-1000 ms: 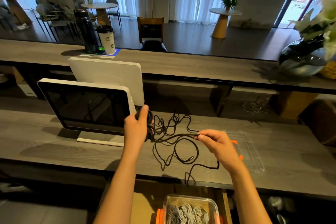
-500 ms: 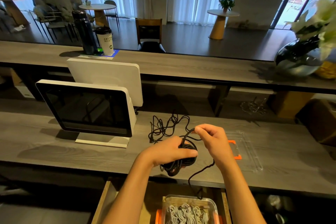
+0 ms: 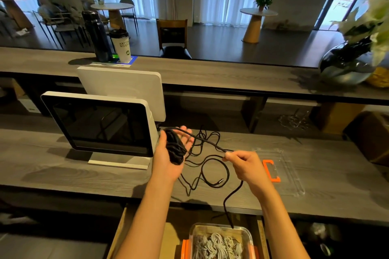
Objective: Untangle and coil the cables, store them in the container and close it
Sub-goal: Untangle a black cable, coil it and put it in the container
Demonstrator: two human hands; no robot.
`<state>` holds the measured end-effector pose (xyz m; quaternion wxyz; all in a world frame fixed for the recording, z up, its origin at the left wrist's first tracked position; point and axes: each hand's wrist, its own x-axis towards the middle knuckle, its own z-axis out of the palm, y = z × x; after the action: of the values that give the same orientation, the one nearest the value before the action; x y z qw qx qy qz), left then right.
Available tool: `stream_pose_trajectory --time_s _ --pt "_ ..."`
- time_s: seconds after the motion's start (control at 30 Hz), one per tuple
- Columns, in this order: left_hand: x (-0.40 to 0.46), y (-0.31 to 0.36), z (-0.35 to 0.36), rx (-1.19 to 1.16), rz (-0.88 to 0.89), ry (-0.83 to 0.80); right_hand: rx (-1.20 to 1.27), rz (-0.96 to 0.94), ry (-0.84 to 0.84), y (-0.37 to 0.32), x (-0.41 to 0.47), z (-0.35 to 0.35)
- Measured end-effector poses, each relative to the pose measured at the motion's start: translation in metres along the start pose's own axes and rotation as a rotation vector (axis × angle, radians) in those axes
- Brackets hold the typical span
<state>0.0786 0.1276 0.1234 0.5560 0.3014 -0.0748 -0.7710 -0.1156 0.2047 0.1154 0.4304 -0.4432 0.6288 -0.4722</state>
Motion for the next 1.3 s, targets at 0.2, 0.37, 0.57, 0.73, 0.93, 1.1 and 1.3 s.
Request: stream_pose_trajectory --time_s 0.2,0.37,0.57,0.73,0.93,1.1,1.3 --pt "-0.003 0.02 -0.001 -0.209 0.095 0.004 -0.008 -0.032 -0.074 0.006 0.0 -0.01" --pt "0.0 0.019 0.0 0.589 0.366 0.285 -0.079 -0.143 -0.156 0.005 0.0 -0.013" --pt "-0.004 0.006 0.006 1.372 0.296 -0.033 -0.094 -0.285 -0.159 -0.012 -0.002 -0.009" --pt "-0.009 -0.007 0.005 1.665 0.101 -0.541 -0.086 -0.336 -0.082 -0.019 0.001 -0.003" --pt "-0.013 -0.023 0.017 1.735 -0.187 -0.75 -0.068 -0.291 -0.044 -0.015 0.002 0.0" --pt "-0.022 -0.017 0.015 1.318 -0.263 -0.747 -0.016 -0.187 0.012 -0.012 0.004 -0.003" --pt "-0.004 -0.014 0.007 0.963 0.049 -0.145 -0.054 -0.058 0.011 -0.001 0.007 -0.008"
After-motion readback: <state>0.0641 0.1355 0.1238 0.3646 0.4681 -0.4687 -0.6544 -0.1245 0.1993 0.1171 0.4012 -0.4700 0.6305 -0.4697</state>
